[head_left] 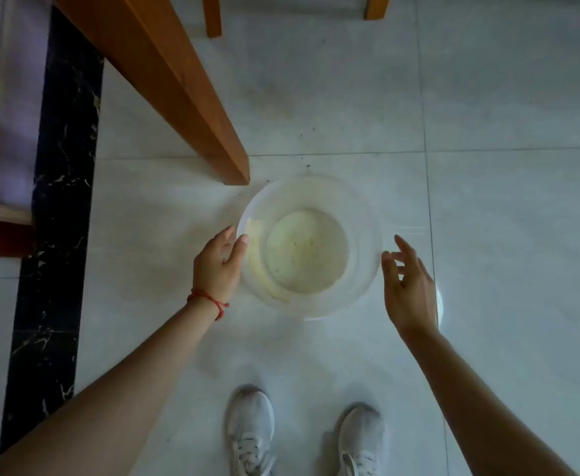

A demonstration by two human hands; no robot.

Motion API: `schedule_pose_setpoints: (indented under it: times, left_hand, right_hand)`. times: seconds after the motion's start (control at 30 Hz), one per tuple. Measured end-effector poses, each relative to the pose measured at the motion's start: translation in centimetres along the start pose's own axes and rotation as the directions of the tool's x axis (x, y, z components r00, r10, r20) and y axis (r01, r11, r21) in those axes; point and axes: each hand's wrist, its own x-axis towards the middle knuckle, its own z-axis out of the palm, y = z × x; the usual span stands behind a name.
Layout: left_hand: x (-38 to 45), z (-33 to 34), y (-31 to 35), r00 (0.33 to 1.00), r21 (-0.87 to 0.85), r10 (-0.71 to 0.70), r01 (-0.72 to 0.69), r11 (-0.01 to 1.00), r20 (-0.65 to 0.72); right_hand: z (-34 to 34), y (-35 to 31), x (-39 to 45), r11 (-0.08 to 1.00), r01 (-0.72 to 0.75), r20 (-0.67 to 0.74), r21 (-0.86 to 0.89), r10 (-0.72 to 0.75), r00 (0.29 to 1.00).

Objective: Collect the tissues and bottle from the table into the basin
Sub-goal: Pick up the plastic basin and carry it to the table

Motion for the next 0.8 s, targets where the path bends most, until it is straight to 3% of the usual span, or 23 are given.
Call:
schedule_pose_setpoints:
  times: [0.1, 0.3, 0.53, 0.8]
  left_hand:
    - [1.1, 1.1, -0.3, 0.999, 0.001, 0.009, -0.009, 1.0, -0.032]
    - [2.1, 2.1, -0.5, 0.99, 0.109, 0.053, -0.039, 0.993, -0.131]
    - [0.5, 1.3, 0.4, 0.992, 0.024, 0.0, 0.003, 1.0, -0.127]
    - [-4.5, -3.8, 3.6, 0.992, 0.035, 0.067, -0.064, 0.997, -0.11]
  right_hand:
    - [1.1, 0.4, 1.1, 0.998, 0.001, -0.009, 0.07, 0.0, 1.0]
    - [2.3, 0.8, 1.9, 0.999, 0.016, -0.012, 0.045, -0.015, 1.0]
    - [1.0, 0.4, 0.7, 1.0, -0.003, -0.049, 0.02, 0.004, 0.999]
    - [-4.3, -3.2, -4.2, 0.998, 0.045, -0.098, 0.046, -0.04, 0.994]
